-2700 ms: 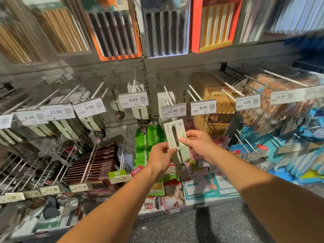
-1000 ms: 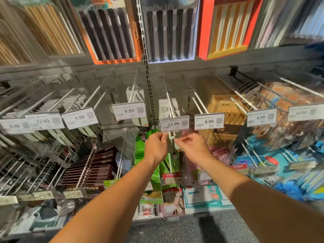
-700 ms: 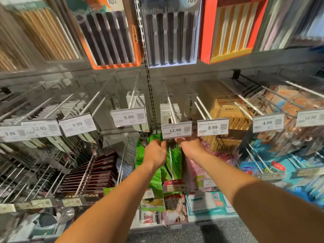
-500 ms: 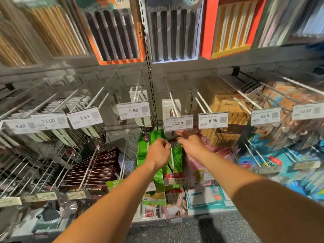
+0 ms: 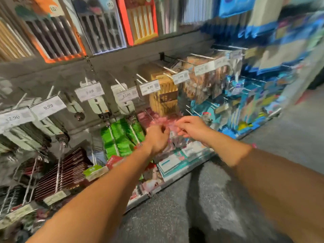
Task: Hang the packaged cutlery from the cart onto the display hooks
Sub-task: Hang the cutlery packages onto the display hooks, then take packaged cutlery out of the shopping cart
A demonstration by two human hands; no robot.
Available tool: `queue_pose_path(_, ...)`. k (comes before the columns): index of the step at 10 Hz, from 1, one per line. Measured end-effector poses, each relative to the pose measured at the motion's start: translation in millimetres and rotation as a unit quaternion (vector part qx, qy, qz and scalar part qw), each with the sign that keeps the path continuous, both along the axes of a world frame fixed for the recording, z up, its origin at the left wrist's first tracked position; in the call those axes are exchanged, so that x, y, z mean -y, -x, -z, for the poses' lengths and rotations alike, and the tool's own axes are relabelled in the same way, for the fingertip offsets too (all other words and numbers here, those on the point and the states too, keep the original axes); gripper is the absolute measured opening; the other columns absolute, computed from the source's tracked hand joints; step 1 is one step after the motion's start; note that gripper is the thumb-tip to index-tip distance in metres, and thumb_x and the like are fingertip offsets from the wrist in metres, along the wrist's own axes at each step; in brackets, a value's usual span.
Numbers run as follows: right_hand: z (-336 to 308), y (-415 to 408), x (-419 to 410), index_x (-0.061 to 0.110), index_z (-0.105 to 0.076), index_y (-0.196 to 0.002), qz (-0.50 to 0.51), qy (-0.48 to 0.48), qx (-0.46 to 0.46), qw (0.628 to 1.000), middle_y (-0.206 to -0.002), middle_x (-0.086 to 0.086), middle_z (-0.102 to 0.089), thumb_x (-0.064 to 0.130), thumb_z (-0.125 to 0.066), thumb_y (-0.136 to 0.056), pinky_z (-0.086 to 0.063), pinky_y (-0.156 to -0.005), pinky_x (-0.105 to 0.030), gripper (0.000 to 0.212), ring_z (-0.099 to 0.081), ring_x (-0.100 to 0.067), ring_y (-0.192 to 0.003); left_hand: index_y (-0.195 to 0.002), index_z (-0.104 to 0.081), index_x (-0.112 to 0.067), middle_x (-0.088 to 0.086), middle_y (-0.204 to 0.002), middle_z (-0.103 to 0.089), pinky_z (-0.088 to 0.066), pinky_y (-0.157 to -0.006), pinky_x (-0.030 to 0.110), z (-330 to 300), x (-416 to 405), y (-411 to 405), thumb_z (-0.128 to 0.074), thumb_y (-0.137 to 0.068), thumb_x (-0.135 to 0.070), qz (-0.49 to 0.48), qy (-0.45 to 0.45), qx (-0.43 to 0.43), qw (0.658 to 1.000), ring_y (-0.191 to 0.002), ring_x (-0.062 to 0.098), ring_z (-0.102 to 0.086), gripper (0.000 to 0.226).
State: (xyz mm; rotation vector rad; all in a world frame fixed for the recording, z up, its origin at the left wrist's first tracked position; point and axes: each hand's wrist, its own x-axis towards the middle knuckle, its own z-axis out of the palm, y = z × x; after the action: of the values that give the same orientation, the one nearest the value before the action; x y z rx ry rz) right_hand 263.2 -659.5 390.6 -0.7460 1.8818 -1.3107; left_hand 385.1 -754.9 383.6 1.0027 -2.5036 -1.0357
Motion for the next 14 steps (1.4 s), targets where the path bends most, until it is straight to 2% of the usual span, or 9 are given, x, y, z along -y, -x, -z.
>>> queue_pose_path(1, -8.5, 18.1, -77.3, 0.006, -0.067, -0.093, 0.044, -0.024, -0.012, 0.999, -0.073, -0.005, -0.062, 0.01, -0.059, -0.095, -0.042, -0.05, -0.016, 0.009, -0.056, -0.01, -0.058, -0.07, -0.057, -0.004, 0.008, -0.065, -0.058, -0.036, -0.057, 0.029, -8.8, -58.2, 28.3, -0.048, -0.102, -0.016, 0.069, -0.015, -0.023, 0.997, -0.06, 0.02, -0.05, 0.036)
queue_pose_path(3, -8.6, 59.7, -219.6, 0.011, -0.061, -0.083, 0.164, -0.056, -0.005, 0.985, -0.068, -0.006, -0.057, 0.01, -0.055, -0.098, -0.037, -0.044, -0.017, 0.016, -0.05, -0.009, -0.048, -0.076, -0.06, -0.013, 0.024, -0.089, -0.071, -0.055, -0.079, 0.049, -1.9, -179.2, 98.1, -0.049, -0.095, -0.022, 0.193, -0.092, -0.027, 0.977, -0.083, 0.036, -0.069, 0.023)
queue_pose_path(4, -3.4, 73.9, -285.8, 0.015, -0.055, -0.076, 0.192, -0.085, -0.01, 0.978, -0.067, -0.004, -0.056, 0.012, -0.05, -0.1, -0.04, -0.042, -0.014, 0.025, -0.05, 0.0, -0.037, -0.072, -0.055, -0.018, 0.018, -0.078, -0.069, -0.054, -0.074, 0.055, 6.9, -238.5, 126.4, -0.048, -0.093, -0.028, 0.235, -0.139, -0.032, 0.962, -0.074, 0.035, -0.067, 0.023)
queue_pose_path(5, 3.0, 91.2, -384.8, 0.019, -0.052, -0.076, 0.227, -0.134, 0.001, 0.965, -0.056, 0.002, -0.057, 0.02, -0.045, -0.104, -0.039, -0.042, -0.015, 0.028, -0.052, 0.002, -0.035, -0.067, -0.057, -0.018, 0.02, -0.075, -0.07, -0.056, -0.071, 0.045, 7.8, -333.6, 153.7, -0.048, -0.095, -0.02, 0.307, -0.156, -0.008, 0.939, -0.072, 0.038, -0.069, 0.029)
queue_pose_path(6, 7.5, 103.9, -491.6, 0.014, -0.059, -0.076, 0.287, -0.131, -0.011, 0.949, -0.069, -0.004, -0.06, 0.013, -0.053, -0.1, -0.047, -0.059, -0.028, 0.025, -0.058, -0.013, -0.058, -0.074, -0.056, -0.019, 0.012, -0.075, -0.065, -0.049, -0.065, 0.03, 14.4, -429.8, 177.1, -0.044, -0.104, -0.017, 0.361, -0.183, 0.003, 0.915, -0.065, 0.025, -0.062, 0.032)
queue_pose_path(10, 92.8, 120.0, -742.5, 0.01, -0.066, -0.083, 0.319, -0.302, 0.06, 0.896, -0.067, -0.001, -0.065, 0.017, -0.058, -0.096, -0.044, -0.049, -0.018, 0.017, -0.06, -0.013, -0.057, -0.066, -0.055, -0.023, 0.013, -0.079, -0.067, -0.054, -0.065, 0.037, 117.1, -664.9, 241.2, -0.05, -0.097, -0.019, 0.443, -0.134, 0.165, 0.871, -0.068, 0.026, -0.063, 0.032)
queue_pose_path(12, 162.1, 125.0, -797.2, 0.008, -0.06, -0.076, 0.289, -0.392, 0.124, 0.865, -0.081, -0.009, -0.064, 0.023, -0.052, -0.097, -0.045, -0.059, -0.027, 0.027, -0.061, -0.025, -0.075, -0.099, -0.061, 0.003, 0.013, -0.081, -0.061, -0.048, -0.069, 0.041, 184.0, -705.2, 259.7, -0.042, -0.103, -0.017, 0.423, -0.146, 0.258, 0.857, -0.076, 0.034, -0.061, 0.028)
queue_pose_path(13, 187.1, 134.7, -811.2, -0.003, -0.064, -0.112, 0.274, -0.423, 0.146, 0.851, -0.142, -0.013, -0.052, 0.027, -0.045, -0.101, -0.047, -0.098, -0.041, 0.037, -0.056, -0.032, -0.123, -0.111, -0.065, 0.002, 0.019, -0.11, -0.067, -0.046, -0.079, 0.035, 202.4, -722.5, 285.0, -0.045, -0.099, -0.015, 0.45, -0.074, 0.301, 0.838, -0.104, 0.036, -0.063, 0.029)
queue_pose_path(14, 224.7, 147.3, -824.4, -0.004, -0.064, -0.11, 0.281, -0.389, 0.159, 0.863, -0.104, -0.013, -0.066, 0.031, -0.05, -0.099, -0.053, -0.086, -0.043, 0.039, -0.064, -0.025, -0.084, -0.117, -0.061, 0.002, 0.015, -0.111, -0.065, -0.048, -0.076, 0.03, 233.8, -727.9, 305.0, -0.046, -0.099, -0.011, 0.433, -0.089, 0.329, 0.835, -0.102, 0.031, -0.064, 0.027)
